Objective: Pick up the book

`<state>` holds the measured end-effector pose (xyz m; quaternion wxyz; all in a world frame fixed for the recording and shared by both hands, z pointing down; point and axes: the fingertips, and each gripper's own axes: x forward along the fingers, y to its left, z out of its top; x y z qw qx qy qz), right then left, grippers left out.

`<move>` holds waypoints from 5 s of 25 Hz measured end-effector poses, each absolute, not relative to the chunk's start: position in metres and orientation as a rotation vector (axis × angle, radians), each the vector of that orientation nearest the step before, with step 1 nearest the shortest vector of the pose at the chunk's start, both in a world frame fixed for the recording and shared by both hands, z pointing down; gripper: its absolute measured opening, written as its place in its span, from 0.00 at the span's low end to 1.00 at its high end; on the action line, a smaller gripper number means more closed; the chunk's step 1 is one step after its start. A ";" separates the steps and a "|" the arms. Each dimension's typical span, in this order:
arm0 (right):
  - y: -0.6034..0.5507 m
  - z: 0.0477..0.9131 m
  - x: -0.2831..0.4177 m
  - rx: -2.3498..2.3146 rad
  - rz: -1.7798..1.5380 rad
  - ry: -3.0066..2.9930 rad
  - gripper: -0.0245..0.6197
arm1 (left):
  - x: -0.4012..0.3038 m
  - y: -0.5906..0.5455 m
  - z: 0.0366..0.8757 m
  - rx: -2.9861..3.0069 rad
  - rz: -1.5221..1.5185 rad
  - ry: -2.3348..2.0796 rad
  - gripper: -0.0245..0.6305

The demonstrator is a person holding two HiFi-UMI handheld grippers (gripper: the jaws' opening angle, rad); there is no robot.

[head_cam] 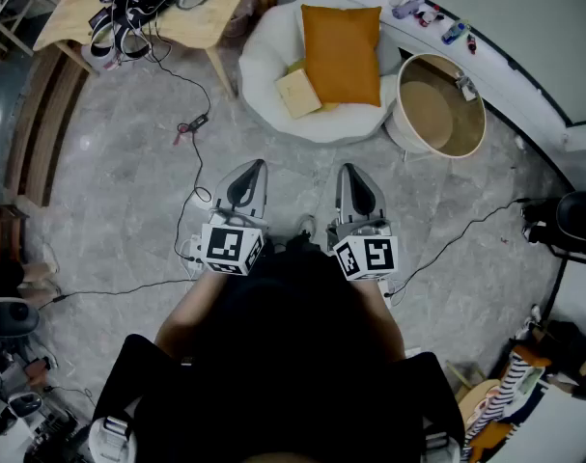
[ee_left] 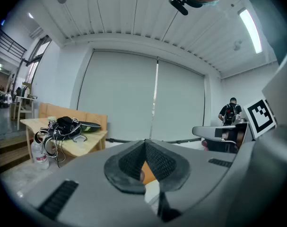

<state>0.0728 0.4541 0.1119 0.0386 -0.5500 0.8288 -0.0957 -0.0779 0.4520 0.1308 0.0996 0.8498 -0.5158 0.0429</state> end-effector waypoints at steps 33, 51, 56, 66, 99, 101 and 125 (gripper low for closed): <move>0.409 0.136 0.142 -1.593 -0.389 2.554 0.04 | -0.021 0.426 0.146 2.444 0.189 -1.627 0.04; 0.251 0.163 0.093 -1.733 -0.400 2.526 0.04 | -0.065 0.239 0.167 2.520 0.225 -1.450 0.04; 0.214 0.179 0.080 -1.863 -0.433 2.485 0.04 | -0.084 0.196 0.179 2.549 0.229 -1.366 0.04; 0.165 0.217 0.081 -1.929 -0.475 2.456 0.04 | -0.092 0.138 0.207 2.545 0.266 -1.292 0.04; 0.059 0.503 0.131 -1.928 -0.955 2.468 0.05 | 0.002 0.030 0.452 2.340 0.403 -1.290 0.04; 0.059 0.526 0.129 -1.920 -0.980 2.475 0.07 | 0.004 0.027 0.467 2.343 0.406 -1.283 0.04; 0.052 0.808 0.116 -1.817 -1.467 2.582 0.37 | 0.001 0.016 0.605 2.199 0.430 -1.259 0.04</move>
